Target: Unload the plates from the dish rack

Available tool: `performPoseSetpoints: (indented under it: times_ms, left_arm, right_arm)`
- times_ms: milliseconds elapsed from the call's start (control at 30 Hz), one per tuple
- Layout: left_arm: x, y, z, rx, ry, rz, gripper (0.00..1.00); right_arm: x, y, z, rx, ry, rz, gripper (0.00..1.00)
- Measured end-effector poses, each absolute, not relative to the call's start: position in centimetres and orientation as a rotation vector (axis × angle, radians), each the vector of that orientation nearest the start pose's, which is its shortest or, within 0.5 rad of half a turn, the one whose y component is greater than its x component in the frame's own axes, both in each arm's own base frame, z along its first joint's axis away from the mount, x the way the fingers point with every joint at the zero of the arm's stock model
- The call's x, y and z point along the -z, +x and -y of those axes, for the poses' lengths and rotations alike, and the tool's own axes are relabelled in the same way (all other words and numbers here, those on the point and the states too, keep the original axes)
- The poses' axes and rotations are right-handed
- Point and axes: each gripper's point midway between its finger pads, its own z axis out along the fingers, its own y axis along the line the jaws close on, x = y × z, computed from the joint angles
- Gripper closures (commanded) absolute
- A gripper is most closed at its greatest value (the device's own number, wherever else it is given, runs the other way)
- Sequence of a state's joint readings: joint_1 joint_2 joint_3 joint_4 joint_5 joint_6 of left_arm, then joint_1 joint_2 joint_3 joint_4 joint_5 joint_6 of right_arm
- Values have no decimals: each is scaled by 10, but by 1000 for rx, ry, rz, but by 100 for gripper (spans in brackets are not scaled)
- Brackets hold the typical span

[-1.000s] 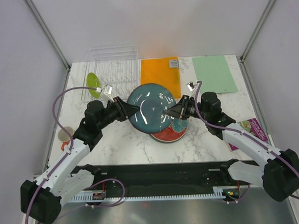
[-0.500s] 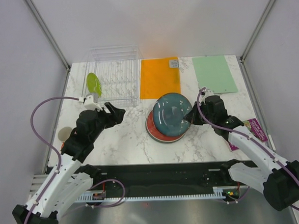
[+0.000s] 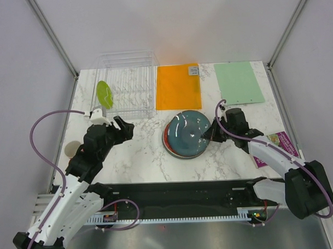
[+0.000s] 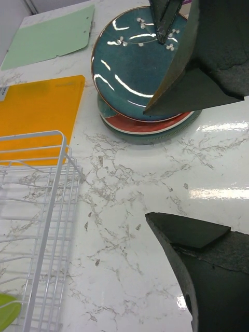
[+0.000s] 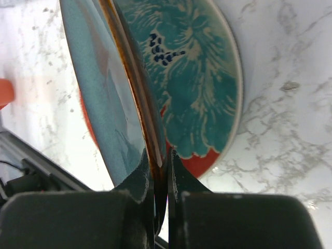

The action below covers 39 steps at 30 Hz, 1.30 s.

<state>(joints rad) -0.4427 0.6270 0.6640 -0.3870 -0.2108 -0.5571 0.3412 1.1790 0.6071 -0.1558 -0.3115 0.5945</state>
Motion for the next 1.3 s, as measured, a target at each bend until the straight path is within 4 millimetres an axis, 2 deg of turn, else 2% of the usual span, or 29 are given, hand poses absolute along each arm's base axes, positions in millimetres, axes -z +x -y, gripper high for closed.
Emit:
performPoseSetpoints:
  times_ms: [167, 200, 267, 400, 467, 500, 600, 733, 767, 1067, 1300]
  left_arm:
    - [-216, 252, 100, 451, -258, -1933, 19]
    - [-215, 252, 100, 446, -259, -1933, 19]
    - [-215, 253, 99, 440, -260, -1935, 19]
    - [-212, 254, 99, 433, -257, -1943, 19]
    - [-211, 254, 99, 428, -253, -1947, 19]
    - [-211, 254, 99, 426, -252, -1949, 19]
    - [-209, 255, 99, 421, -248, -1956, 19]
    - [-207, 255, 99, 414, -242, -1964, 19]
    - [-207, 255, 99, 412, -241, -1964, 19]
    - [-203, 257, 92, 347, -231, -1983, 16]
    - [-216, 267, 86, 279, -230, -1967, 13]
  right_arm:
    - [-94, 266, -191, -942, 138, -2390, 100]
    - [-94, 266, -193, -959, 137, -2390, 94]
    - [-91, 265, -196, -985, 143, -2402, 93]
    - [-88, 263, -197, -992, 152, -2419, 82]
    - [-89, 263, -197, -998, 153, -2418, 65]
    - [-89, 264, -197, -999, 153, -2415, 48]
    - [-88, 266, -194, -965, 153, -2420, 31]
    - [-83, 265, -187, -906, 151, -2447, 21]
    - [-82, 265, -186, -893, 151, -2452, 2]
    - [-81, 268, -163, -696, 117, -2491, 2]
    - [-89, 277, -150, -572, 67, -2478, 2]
